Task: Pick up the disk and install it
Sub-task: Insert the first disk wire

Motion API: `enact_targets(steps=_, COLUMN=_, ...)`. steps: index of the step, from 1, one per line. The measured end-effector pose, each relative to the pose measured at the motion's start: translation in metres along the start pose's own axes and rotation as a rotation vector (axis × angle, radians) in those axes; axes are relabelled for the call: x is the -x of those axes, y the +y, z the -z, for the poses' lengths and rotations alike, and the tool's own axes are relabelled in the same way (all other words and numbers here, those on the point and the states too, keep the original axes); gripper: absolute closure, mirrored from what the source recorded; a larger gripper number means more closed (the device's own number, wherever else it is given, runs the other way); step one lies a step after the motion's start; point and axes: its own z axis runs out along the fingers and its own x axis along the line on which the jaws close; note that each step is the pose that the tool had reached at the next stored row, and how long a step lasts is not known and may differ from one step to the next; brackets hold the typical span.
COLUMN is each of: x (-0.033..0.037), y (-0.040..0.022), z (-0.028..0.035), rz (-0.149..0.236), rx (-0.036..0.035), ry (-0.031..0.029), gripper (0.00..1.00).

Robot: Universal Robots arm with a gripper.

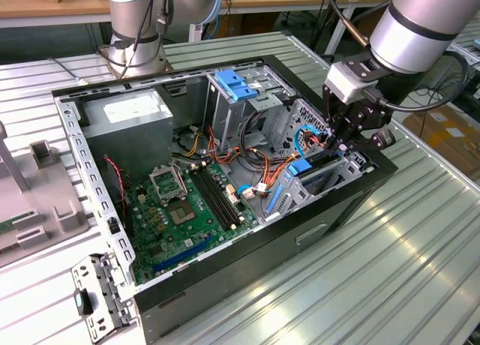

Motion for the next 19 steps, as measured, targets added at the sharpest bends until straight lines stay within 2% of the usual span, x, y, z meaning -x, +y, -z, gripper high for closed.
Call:
enact_targets(steps=9, x=0.0074, y=0.0011, z=-0.0037, rz=0.000, rx=0.0000, ry=-0.0010, gripper=0.83)
enact_targets(steps=19, x=0.0078, y=0.0030, z=-0.0061, rz=0.000, rx=0.0000, ry=-0.0012, gripper=0.83)
